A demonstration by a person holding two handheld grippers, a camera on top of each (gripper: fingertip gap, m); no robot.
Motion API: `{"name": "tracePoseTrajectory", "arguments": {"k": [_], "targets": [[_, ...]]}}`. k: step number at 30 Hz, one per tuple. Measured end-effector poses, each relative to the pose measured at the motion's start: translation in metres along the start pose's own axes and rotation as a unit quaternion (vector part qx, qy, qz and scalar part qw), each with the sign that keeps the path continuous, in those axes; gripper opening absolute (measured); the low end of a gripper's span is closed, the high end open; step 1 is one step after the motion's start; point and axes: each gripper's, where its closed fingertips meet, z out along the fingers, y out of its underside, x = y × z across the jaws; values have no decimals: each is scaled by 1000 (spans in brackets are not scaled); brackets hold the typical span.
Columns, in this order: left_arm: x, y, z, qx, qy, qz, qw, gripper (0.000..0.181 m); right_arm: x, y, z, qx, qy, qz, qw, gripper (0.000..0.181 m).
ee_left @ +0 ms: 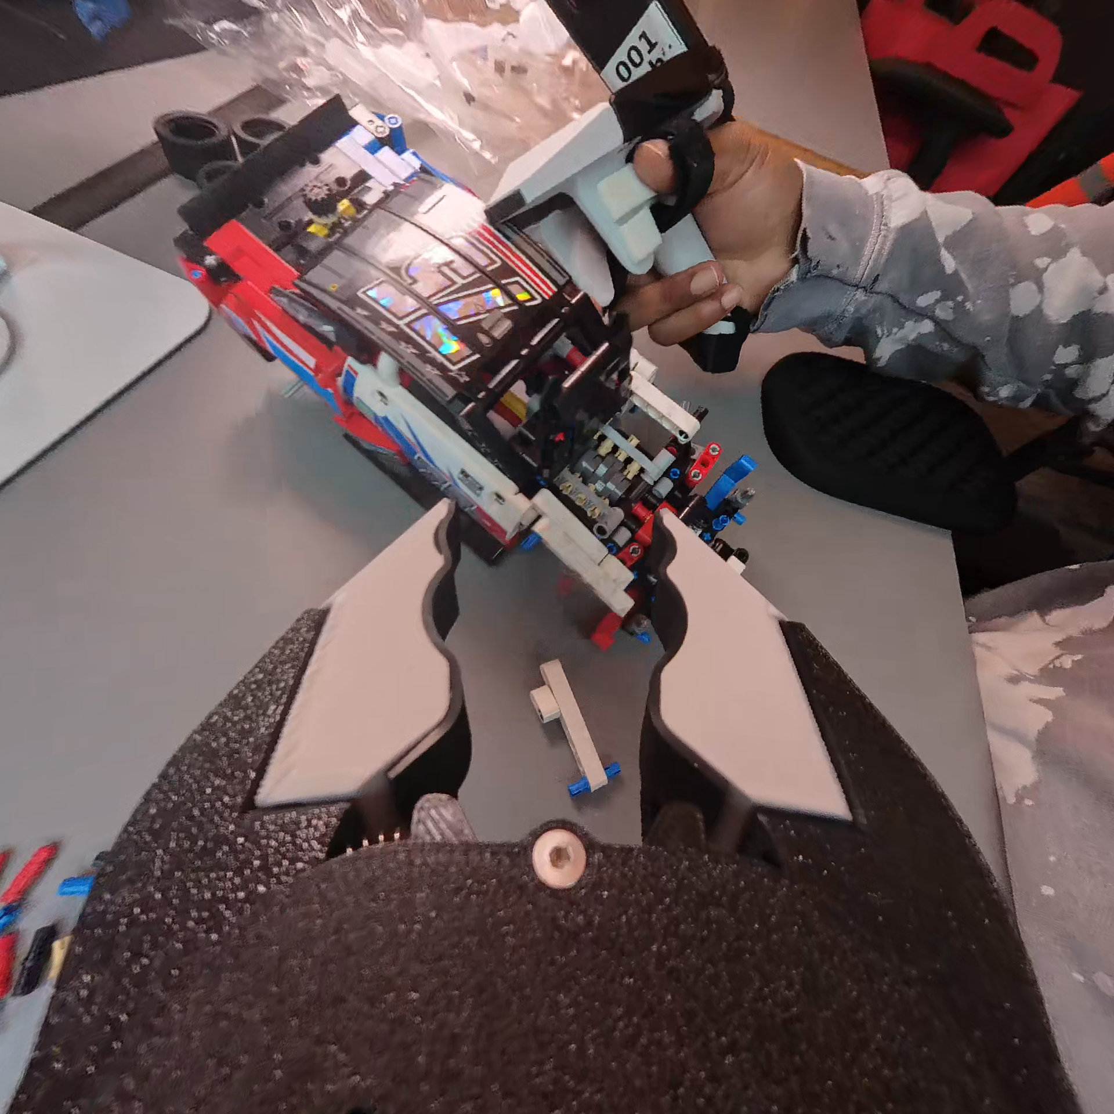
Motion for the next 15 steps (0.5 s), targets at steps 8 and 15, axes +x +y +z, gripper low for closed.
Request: {"name": "tracePoseTrajectory", "arguments": {"k": [8,15], "targets": [[-17,-14,-28,50,-18,-22,998,59,-68,-3,-19,-238,-10,-187,953,1],[-15,-15,-26,59,-11,-18,998,62,-101,19,-46,-428,-101,-176,881,0]]}}
